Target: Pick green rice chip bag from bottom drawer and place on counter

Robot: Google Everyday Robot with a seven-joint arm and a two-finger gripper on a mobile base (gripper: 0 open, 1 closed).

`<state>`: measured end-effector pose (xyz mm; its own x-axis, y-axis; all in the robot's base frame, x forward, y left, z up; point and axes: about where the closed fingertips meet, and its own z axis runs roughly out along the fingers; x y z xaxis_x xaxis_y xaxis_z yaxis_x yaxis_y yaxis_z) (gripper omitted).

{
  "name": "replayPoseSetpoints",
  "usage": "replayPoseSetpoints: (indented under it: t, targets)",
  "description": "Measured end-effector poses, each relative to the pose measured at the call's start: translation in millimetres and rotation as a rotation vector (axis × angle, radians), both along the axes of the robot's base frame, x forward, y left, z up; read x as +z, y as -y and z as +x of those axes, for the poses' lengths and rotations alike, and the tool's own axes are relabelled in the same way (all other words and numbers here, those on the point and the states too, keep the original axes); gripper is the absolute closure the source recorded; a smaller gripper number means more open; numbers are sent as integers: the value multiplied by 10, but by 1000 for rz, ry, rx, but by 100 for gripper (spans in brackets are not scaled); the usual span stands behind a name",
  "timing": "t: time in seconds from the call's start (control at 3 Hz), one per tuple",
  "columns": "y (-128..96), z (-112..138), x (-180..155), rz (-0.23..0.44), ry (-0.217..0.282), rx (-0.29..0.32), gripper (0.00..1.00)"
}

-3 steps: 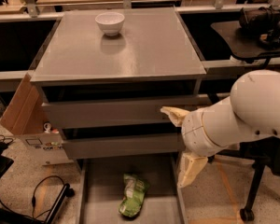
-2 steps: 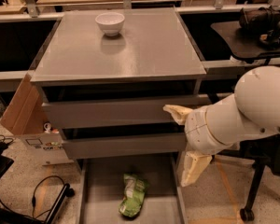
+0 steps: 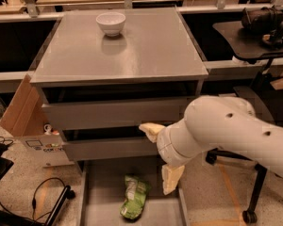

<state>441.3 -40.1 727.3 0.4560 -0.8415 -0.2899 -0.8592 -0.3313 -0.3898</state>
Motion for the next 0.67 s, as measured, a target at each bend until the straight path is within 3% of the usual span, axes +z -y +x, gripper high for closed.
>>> replayPoseSetpoints:
  t: [0.67]
  targets:
    - [-668, 300, -1477, -104, 61, 208, 0]
